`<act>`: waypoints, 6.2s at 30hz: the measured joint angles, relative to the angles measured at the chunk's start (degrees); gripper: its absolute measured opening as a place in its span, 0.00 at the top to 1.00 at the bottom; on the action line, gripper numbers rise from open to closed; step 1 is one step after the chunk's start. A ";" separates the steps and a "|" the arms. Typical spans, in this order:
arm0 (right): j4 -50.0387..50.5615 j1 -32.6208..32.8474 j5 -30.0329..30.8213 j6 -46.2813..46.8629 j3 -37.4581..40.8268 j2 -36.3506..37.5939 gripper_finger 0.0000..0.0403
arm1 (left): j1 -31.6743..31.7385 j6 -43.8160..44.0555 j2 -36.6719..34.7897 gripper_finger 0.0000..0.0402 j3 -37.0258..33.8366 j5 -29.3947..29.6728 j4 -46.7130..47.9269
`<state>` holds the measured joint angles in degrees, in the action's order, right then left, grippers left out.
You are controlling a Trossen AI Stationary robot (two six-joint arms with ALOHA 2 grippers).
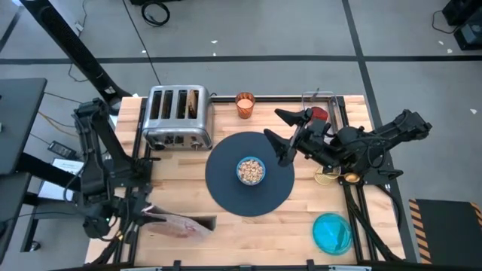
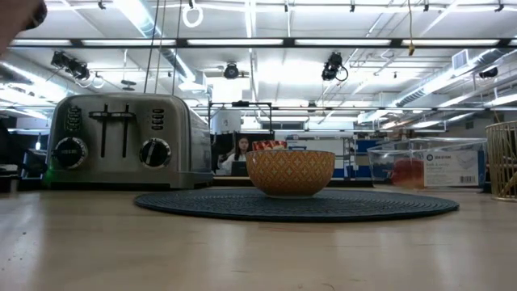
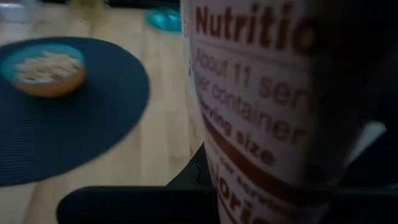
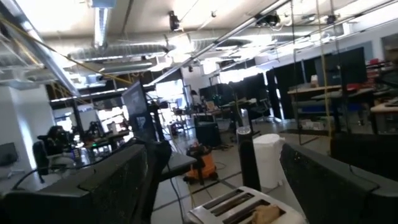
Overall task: Arrange a breakfast setting
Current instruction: Pour the cereal from the cereal box into the blue bowl
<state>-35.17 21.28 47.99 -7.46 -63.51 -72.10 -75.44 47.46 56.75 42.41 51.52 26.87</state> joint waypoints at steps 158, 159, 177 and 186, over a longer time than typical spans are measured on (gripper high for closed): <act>9.08 -5.60 -4.60 11.80 -20.90 -26.25 0.09 | 2.12 -20.28 -26.38 0.55 6.26 -24.42 30.59; 9.07 -5.60 -4.60 11.80 -20.90 -26.25 0.09 | 2.12 -20.28 -26.38 0.55 6.77 -24.40 30.91; 9.08 -5.64 -4.64 11.52 -20.90 -26.23 0.09 | 2.14 -21.57 -26.38 0.55 14.17 -23.27 32.62; 9.12 -5.64 -4.66 11.38 -20.90 -26.21 0.09 | 2.14 -21.81 -26.33 0.55 19.16 -20.72 31.96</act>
<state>-26.04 15.64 43.33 3.91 -84.40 -98.30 -73.30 25.65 30.42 61.57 30.79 58.83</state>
